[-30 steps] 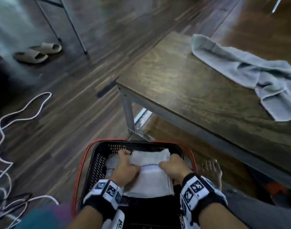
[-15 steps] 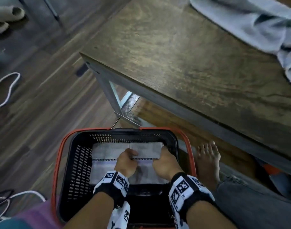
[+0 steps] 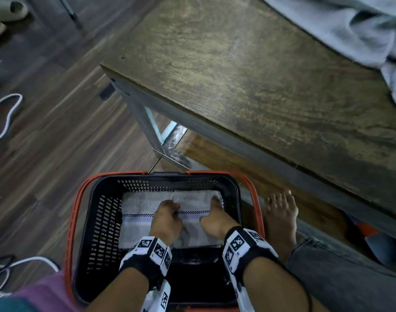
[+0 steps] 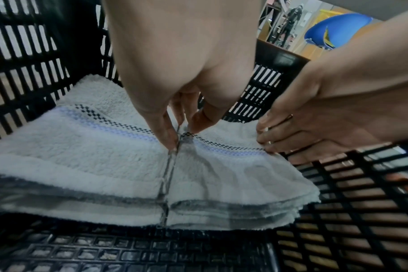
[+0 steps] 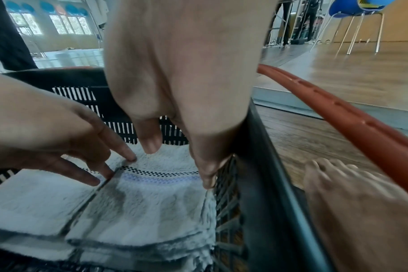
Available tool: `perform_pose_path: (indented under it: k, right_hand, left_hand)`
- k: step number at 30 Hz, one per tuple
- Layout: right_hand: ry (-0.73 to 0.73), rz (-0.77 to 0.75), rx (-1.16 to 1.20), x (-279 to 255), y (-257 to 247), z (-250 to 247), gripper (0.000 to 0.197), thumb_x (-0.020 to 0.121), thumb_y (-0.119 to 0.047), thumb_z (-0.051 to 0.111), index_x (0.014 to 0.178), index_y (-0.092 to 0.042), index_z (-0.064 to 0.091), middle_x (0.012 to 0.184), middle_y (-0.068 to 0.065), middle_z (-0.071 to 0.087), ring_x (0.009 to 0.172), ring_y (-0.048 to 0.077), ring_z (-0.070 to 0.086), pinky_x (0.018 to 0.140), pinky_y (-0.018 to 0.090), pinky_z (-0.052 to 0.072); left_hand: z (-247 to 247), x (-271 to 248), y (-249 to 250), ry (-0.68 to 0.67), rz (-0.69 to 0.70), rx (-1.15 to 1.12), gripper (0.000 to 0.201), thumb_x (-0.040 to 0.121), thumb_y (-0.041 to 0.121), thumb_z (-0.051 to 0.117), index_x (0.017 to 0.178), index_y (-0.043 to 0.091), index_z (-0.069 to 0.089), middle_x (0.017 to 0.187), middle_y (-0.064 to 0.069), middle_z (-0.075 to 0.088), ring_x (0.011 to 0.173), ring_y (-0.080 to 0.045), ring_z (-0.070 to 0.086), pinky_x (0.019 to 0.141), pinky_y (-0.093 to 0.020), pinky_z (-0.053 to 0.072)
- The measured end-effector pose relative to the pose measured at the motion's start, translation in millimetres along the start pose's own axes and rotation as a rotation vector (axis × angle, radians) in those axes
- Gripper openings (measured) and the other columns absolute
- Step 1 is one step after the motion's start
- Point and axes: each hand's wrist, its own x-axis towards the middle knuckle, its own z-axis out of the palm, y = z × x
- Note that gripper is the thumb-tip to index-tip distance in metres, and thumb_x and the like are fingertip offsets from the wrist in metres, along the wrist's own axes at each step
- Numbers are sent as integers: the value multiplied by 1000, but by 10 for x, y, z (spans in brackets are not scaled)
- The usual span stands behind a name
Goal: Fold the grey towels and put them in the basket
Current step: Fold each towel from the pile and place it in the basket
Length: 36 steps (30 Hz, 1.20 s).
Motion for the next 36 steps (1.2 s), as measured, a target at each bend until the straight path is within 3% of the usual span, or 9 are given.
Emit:
perform_pose_path:
  k: [4,8,11,15,19,21,27,33,36]
  right_hand:
    - [65,-29,-60,15,-33,-6,78,104,-21,46,161,-13,-6,164,16,27,143,33,41,104,32,40]
    - [168,-63,-45,11,-76,-39,76,103,-24,48,162,-10,2,151,21,47,131,35,53,94,31,44]
    - [162,-71,-42,-43,-93,-90,73,103,-27,48,161,-10,8,151,21,47,131,36,52,95,32,44]
    - [32,-88,-127,-262,-167,-195,50,104,-26,47,150,-9,40,147,16,50,126,33,54,90,33,42]
    - [-82,-197,-307,-660,-488,-311,31,103,-32,48,108,-6,65,107,13,64,90,28,57,82,40,50]
    - [-51,-303,-424,-978,-695,-353,36,104,-33,46,116,-6,65,114,13,66,98,29,61,86,38,51]
    - [101,-617,-755,-2318,-1154,-826,39,106,-37,43,126,-11,63,121,4,65,106,23,59,97,40,48]
    - [516,-659,-747,-3519,-982,-2093,31,108,-33,42,117,-12,63,116,1,65,101,19,60,90,34,44]
    - [695,-582,-667,-3648,-547,-2616,30,106,-30,44,105,-7,64,109,6,68,101,27,62,93,40,49]
  left_hand:
    - [-7,-14,20,6,219,106,35,82,-1,60,114,10,65,124,-3,51,114,-24,56,100,-33,47]
    - [29,17,39,-319,189,373,68,83,24,70,145,17,44,153,1,30,132,-28,41,110,-39,39]
    - [11,4,95,-367,139,372,83,78,29,78,150,17,38,159,1,25,136,-29,40,112,-38,37]
    - [-118,-133,223,-224,148,171,51,86,18,67,134,13,53,136,-5,47,122,-25,54,97,-32,47]
    - [-556,-335,553,-247,165,152,23,92,25,58,114,18,60,110,-4,65,99,-21,61,80,-29,48]
    - [-867,-433,786,-296,268,327,21,94,24,50,107,16,64,114,-9,70,105,-27,64,87,-35,51]
    - [-1809,-784,1738,-371,487,662,43,102,31,43,141,14,48,149,-9,47,136,-23,46,113,-34,34]
    - [-1967,-1232,3235,-34,800,469,20,95,29,51,78,23,58,84,4,62,83,-17,58,68,-30,42]
    - [-1628,-1331,3852,-68,891,430,21,94,31,51,98,14,64,83,3,62,73,-13,56,62,-28,39]
